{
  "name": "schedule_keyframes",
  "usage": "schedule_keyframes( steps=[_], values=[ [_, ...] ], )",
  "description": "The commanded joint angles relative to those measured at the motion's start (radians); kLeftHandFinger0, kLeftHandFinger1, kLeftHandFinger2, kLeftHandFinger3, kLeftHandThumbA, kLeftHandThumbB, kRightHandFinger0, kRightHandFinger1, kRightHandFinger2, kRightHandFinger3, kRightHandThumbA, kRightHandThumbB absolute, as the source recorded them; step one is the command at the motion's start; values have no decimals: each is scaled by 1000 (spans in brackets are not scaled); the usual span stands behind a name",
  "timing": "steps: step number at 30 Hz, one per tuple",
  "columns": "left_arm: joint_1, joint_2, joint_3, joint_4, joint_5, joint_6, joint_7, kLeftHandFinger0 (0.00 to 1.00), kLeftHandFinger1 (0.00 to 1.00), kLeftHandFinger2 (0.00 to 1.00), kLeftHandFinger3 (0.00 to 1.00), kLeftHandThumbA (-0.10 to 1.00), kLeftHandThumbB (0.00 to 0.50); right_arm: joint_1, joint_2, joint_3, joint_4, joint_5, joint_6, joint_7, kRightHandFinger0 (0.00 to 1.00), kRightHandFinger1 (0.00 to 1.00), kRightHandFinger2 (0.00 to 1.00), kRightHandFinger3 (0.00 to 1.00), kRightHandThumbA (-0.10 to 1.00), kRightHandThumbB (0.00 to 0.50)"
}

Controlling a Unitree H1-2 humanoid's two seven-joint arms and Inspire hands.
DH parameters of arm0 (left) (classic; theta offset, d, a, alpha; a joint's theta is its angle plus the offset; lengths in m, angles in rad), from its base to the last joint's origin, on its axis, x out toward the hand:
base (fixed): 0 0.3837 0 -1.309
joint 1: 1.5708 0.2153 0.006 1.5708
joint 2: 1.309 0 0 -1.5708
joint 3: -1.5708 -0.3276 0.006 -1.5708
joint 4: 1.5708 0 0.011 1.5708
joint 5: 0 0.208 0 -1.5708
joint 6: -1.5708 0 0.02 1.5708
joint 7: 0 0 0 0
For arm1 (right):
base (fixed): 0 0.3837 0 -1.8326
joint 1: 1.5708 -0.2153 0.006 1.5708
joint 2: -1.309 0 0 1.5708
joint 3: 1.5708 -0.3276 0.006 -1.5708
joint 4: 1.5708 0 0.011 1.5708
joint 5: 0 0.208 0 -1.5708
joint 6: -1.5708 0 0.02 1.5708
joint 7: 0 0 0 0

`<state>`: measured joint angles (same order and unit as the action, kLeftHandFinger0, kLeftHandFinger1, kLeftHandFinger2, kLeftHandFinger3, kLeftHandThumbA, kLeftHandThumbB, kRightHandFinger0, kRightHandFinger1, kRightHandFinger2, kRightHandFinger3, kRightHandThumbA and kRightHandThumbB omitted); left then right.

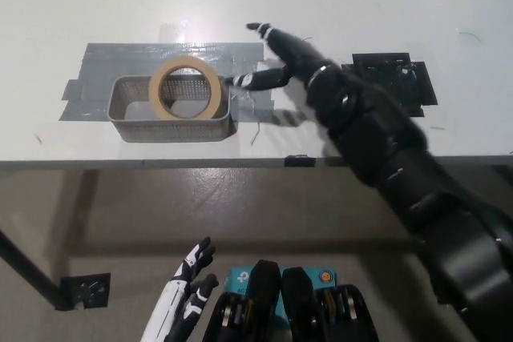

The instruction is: The robot picks the tape placed on the black area with right hand and places it in the small grey container.

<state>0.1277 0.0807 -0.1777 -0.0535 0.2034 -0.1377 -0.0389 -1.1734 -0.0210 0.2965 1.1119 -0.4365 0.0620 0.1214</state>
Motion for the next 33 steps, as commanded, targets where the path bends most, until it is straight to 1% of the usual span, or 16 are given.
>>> schedule_keyframes(
  steps=[1,3,7,9,10,11,12,14,16,18,20,22,27,30,32,33],
  values=[
    [-11,15,11,-25,-5,-31,-6,787,963,1000,1000,932,36,-188,-162,-230,-338,531,408,704,1000,1000,1000,1000,542,500],
    [-6,12,12,-29,-5,-25,-4,784,965,1000,1000,932,43,-177,-188,-253,-351,584,408,731,1000,1000,1000,1000,507,500],
    [1,15,17,-26,-15,-32,-4,795,979,1000,1000,943,48,-55,-235,-293,-607,686,408,640,1000,1000,1000,1000,704,500],
    [-14,14,26,-19,-28,-30,-4,828,1000,1000,1000,951,54,22,-275,-318,-795,715,408,615,1000,1000,1000,1000,996,500],
    [-15,13,32,-21,-38,-26,-5,877,1000,1000,1000,958,44,111,-299,-349,-963,752,408,559,1000,1000,1000,1000,1000,463],
    [-15,19,36,-23,-39,-25,-7,883,1000,1000,1000,962,46,136,-299,-356,-1012,760,408,540,1000,1000,1000,1000,1000,464],
    [-23,24,42,-13,-39,-32,-4,937,1000,1000,1000,1000,64,210,-325,-373,-1132,806,408,514,1000,1000,1000,1000,1000,464],
    [-15,31,53,-11,-47,-33,-5,995,1000,1000,1000,1000,87,359,-357,-405,-1337,885,408,462,1000,1000,1000,1000,1000,483],
    [-28,26,64,-3,-64,-15,-7,1000,1000,1000,1000,1000,107,527,-374,-462,-1521,937,408,435,1000,1000,1000,1000,1000,500],
    [-27,24,69,1,-72,-13,-7,1000,1000,1000,1000,1000,109,600,-379,-468,-1594,975,408,412,1000,1000,1000,1000,1000,500],
    [-33,16,75,19,-79,-25,-2,1000,1000,1000,1000,1000,88,807,-374,-490,-1720,1033,358,381,1000,1000,1000,1000,1000,485],
    [-39,12,77,27,-79,-25,-1,1000,1000,1000,1000,1000,84,888,-379,-477,-1754,1039,325,371,1000,1000,1000,1000,1000,490],
    [-76,10,91,51,-102,-27,-6,1000,1000,1000,1000,1000,54,1077,-322,-450,-1716,1043,234,374,1000,1000,1000,1000,1000,498],
    [-102,7,94,66,-102,-33,-4,1000,1000,1000,1000,1000,54,1106,-271,-474,-1648,1081,221,369,1000,1000,1000,1000,1000,469],
    [-98,7,93,58,-103,-26,-8,1000,1000,1000,1000,1000,60,1144,-218,-471,-1592,1012,147,351,1000,1000,1000,1000,1000,428],
    [-98,8,93,58,-102,-28,-7,1000,1000,1000,1000,1000,63,1151,-196,-468,-1572,1002,144,342,1000,1000,1000,1000,1000,419]
  ],
)
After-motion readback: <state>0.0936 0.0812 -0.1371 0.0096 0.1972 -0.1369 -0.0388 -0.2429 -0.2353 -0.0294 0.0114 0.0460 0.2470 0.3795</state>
